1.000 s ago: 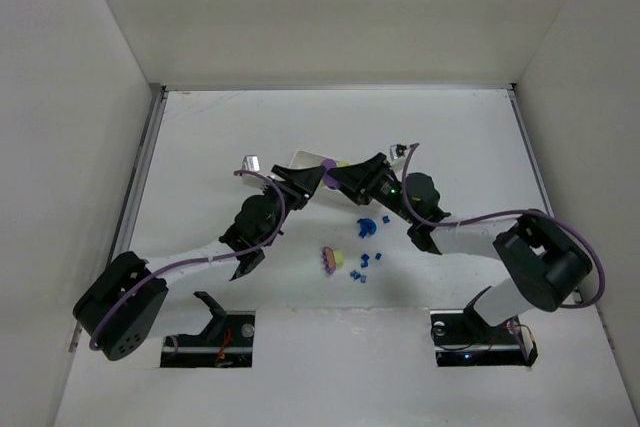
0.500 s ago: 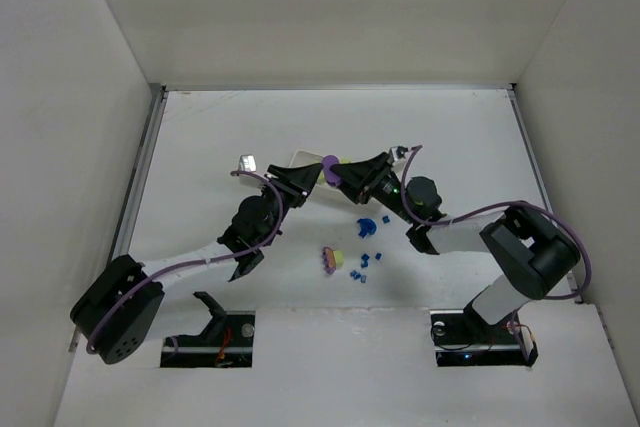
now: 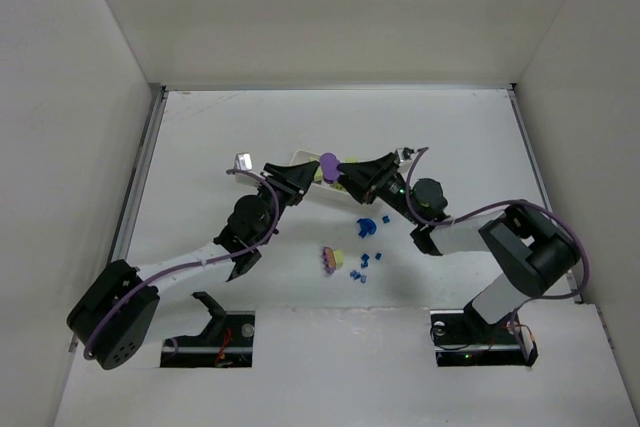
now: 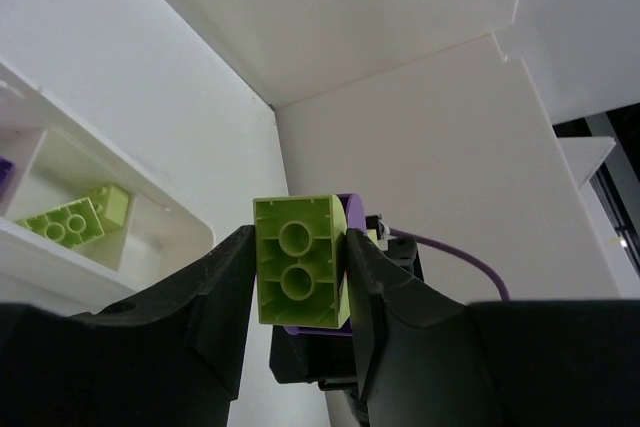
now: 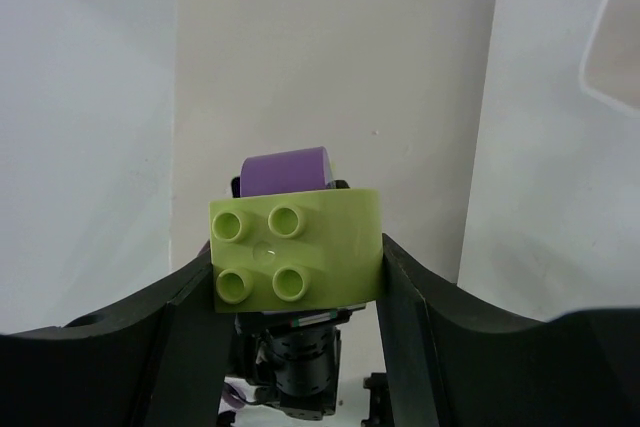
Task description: Sort the legos into containers by color
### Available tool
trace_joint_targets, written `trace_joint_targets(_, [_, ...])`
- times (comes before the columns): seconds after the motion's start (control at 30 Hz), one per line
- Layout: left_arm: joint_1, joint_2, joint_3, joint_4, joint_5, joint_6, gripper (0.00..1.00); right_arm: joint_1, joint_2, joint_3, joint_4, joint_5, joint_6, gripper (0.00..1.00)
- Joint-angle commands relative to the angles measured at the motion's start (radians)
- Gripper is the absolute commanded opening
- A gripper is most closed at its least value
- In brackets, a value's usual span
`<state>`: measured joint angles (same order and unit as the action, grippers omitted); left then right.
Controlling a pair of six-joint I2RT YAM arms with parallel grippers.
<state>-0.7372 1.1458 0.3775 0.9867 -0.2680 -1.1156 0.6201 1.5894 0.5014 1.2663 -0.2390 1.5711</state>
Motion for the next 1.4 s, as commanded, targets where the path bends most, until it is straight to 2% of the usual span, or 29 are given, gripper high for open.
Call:
trace_joint_targets(0.0, [0.032, -0.04, 0.02, 0.055, -0.054, 0.037, 0.14, -0.043, -0.003, -0.02, 0.151, 0.033, 0.012, 0.34])
trace_joint_targets(0.47, [0.046, -0.046, 0.018, 0.047, -0.036, 0.051, 0.14, -0.05, 0.03, 0.002, 0.125, -0.002, -0.031, 0.34])
trace_joint_targets(0.77, [0.153, -0.237, -0.052, -0.129, -0.01, 0.085, 0.14, -0.03, 0.053, 0.124, -0.169, 0.052, -0.146, 0.35])
trace_joint_targets(1.0, [0.169, -0.308, -0.094, -0.206, 0.001, 0.105, 0.14, -0.03, 0.147, 0.18, -0.22, 0.067, -0.094, 0.38])
trace_joint_targets(1.37, [0.157, -0.291, -0.114, -0.214, 0.015, 0.109, 0.14, -0.041, 0.27, 0.235, -0.216, 0.06, 0.012, 0.43])
